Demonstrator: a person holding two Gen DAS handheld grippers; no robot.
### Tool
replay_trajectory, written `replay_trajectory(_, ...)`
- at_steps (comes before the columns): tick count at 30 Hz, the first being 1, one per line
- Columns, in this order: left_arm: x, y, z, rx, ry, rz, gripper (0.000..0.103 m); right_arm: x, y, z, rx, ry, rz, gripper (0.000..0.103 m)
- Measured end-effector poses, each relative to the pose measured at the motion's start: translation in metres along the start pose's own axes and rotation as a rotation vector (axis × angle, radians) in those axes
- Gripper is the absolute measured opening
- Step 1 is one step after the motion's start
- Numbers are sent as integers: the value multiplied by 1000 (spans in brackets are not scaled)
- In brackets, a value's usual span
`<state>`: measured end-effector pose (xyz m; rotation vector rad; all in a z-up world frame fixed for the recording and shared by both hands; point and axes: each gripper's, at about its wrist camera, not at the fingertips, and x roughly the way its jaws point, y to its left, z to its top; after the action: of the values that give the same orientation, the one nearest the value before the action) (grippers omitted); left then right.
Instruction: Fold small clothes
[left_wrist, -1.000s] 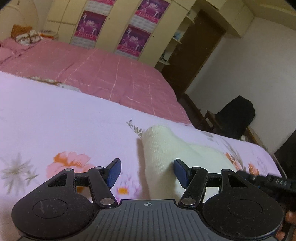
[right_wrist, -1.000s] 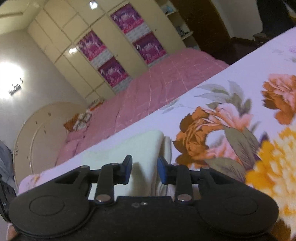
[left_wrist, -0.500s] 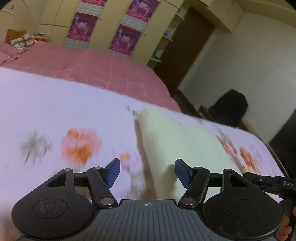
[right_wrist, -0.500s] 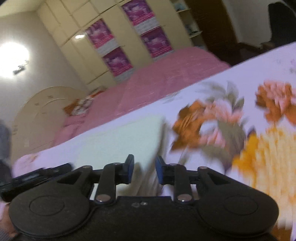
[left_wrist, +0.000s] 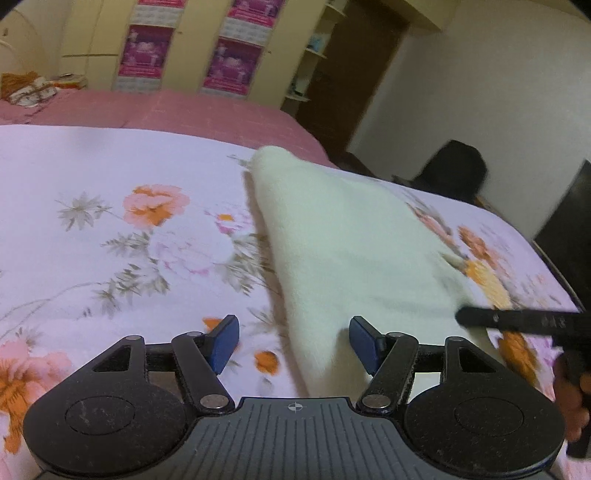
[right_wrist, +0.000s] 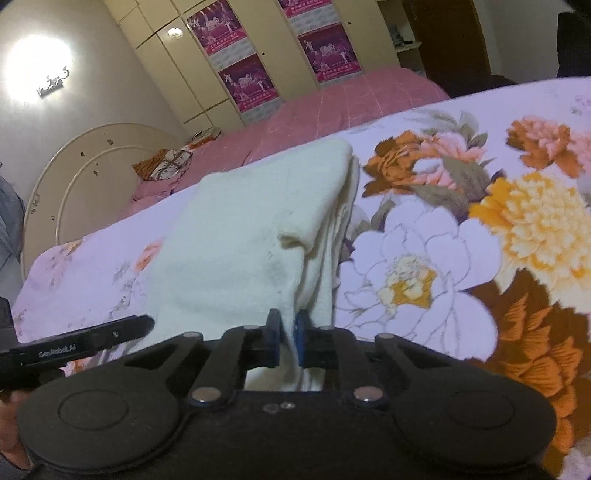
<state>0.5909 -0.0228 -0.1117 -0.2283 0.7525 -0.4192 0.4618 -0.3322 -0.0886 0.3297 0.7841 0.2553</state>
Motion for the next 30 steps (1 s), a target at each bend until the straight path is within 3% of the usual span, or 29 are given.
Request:
replay_trajectory(5,-12,-25,-26,119,14,34,65,-1,-9,-3,-26,34,-71,7)
replay_trajectory(8,-29,-25,-27,76,-6,35,65,-5,-12,-4,-9,20,-84,16)
replay_trajectory(11,-41,-18,-33,30,-21,40,65,-28,1,-4,-33,-44,-47,18)
replay_trajectory(15,-43,-19,-44,63,-4,49,65,-38,23,-22,-151,-19,-2,21)
replay_trajectory(18,-42,-31,-48,150,23,73,66,-21,33,-47,-293,73,-107,21)
replay_trajectory(20,-44,-37,-45,213,44,93,67,-22,36,-54,-350,52,-138,24)
replay_trajectory(21,-48,-38,-41,212,40,89,67,-22,37,-52,-345,66,-151,31)
replay_trajectory(23,-55,-31,-28,171,-3,50,67,-30,33,-43,-284,57,-126,31)
replay_trajectory(25,-56,-25,-12,137,-42,53,71,-43,24,-31,-201,-11,-84,52)
replay_trajectory(26,-54,-22,-3,118,-51,54,75,-47,17,-24,-157,-45,-73,71)
replay_trajectory(27,-51,-18,5,88,-64,46,78,-48,9,-17,-109,-69,-57,73)
replay_trajectory(30,-34,-1,26,-44,-56,-7,84,-36,-24,6,98,-95,37,67)
